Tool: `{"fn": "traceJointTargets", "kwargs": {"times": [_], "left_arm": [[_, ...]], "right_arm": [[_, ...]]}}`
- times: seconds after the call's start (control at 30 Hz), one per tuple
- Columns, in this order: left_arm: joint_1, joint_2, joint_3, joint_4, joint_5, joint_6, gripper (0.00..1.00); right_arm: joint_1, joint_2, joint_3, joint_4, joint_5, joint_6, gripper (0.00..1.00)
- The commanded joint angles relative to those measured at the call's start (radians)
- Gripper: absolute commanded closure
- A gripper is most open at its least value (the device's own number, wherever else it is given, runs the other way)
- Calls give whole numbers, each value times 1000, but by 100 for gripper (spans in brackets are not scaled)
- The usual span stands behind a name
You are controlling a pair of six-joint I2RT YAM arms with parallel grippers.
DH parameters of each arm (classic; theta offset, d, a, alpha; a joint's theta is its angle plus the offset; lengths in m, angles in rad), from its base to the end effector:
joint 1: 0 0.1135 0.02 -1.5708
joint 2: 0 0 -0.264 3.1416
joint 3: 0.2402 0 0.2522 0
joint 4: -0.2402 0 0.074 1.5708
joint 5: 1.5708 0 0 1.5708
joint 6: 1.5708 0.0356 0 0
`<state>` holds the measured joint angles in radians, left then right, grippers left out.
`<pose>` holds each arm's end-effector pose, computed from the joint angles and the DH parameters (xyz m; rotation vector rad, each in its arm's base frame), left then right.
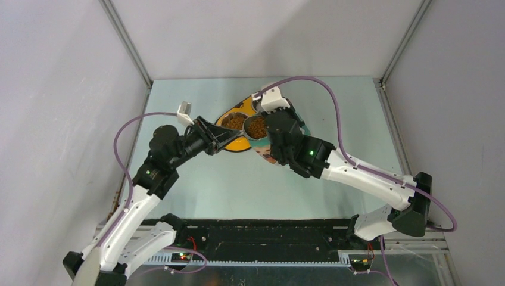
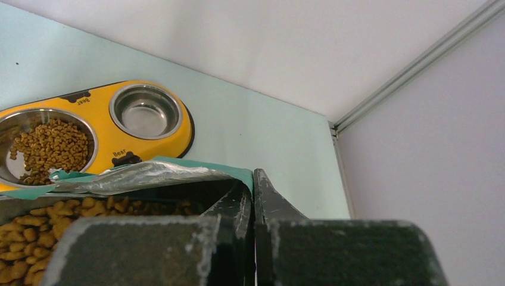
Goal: Serve the pet food
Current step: Collect the pet food from the pet food bag.
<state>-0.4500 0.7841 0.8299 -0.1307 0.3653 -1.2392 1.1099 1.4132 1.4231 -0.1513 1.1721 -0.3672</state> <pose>0.1583 -0.0906 0.3620 -0.4291 1.8616 -1.5245 0.1672 0.2629 0.4243 -0.3520 1.6048 -0.4324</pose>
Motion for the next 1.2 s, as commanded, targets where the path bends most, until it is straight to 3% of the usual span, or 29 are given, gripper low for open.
{"fn": "traceJointTargets", "kwargs": {"times": [0.0, 0.2, 0.4, 0.93, 1.17], "left_arm": [[-22, 34, 92, -23, -75, 76, 100], [-45, 58, 119, -38, -82, 91, 100], [-54, 81, 141, -4, -89, 84, 100], [-101, 171, 253, 14, -75, 103, 100], [-104, 128, 229, -16, -91, 103, 100]], "right_arm": [[8, -62, 122, 193, 70, 18, 100], [-38, -26, 224, -123, -120, 255, 100], [-94, -9, 281, -282, -339, 383, 100], [-126, 4, 317, -338, -364, 419, 100], [-142, 8, 334, -336, -308, 414, 100]]}}
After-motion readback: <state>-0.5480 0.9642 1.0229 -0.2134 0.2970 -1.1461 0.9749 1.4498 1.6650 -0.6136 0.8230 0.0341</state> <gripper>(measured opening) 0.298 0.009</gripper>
